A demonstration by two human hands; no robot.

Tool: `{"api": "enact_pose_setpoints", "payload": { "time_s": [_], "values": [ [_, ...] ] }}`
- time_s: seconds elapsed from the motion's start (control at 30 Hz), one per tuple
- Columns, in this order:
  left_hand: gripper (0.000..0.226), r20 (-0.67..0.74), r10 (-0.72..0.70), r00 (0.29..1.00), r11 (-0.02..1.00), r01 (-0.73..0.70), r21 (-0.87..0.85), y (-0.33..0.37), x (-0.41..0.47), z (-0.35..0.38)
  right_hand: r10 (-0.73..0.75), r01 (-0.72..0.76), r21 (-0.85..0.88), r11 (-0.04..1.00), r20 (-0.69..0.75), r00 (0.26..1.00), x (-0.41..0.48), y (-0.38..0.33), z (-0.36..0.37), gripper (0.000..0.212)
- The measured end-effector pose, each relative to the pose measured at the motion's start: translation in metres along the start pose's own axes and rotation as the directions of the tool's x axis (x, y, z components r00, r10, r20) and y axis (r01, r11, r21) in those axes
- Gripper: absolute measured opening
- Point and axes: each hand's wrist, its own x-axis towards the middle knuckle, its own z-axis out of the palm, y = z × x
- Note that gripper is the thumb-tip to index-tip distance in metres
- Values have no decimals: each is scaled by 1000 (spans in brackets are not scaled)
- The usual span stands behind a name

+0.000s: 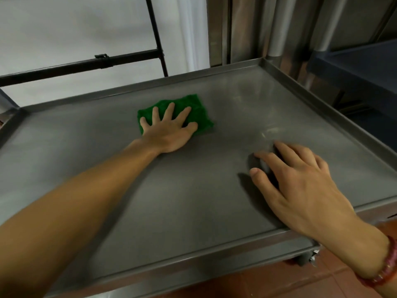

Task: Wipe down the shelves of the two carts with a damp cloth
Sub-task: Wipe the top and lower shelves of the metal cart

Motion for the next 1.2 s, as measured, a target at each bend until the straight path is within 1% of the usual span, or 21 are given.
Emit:
{"api": "enact_pose_setpoints", "payload": {
  "time_s": [0.3,0.43,0.6,0.8,0.93,1.07,1.2],
  "values": [
    [66,-22,-58,998,998,58,-13,11,81,-12,-8,8,-28,1000,32,999,2,1,1,66],
    [66,-32,-74,997,997,73,-22,18,103,-14,-1,1,-12,1000,32,999,3,0,0,68],
    [64,-14,-63,998,998,63,-26,23,89,-14,-4,4,4,1000,32,999,3,-1,-1,67],
    [62,-2,89,996,996,-89,-34,42,17,2,2,-1,-9,1000,49,999,2,-2,-3,68],
    [61,10,127,992,992,-127,-13,49,-16,12,-1,2,-14,1000,66,998,1,-2,-3,68],
    [62,6,107,994,994,-107,-29,51,5,5,4,-3,-13,1000,82,997,2,-1,-4,66],
    [63,-28,53,998,997,-55,-47,56,57,-2,3,-2,-8,1000,76,997,3,0,-4,65]
  ]
}}
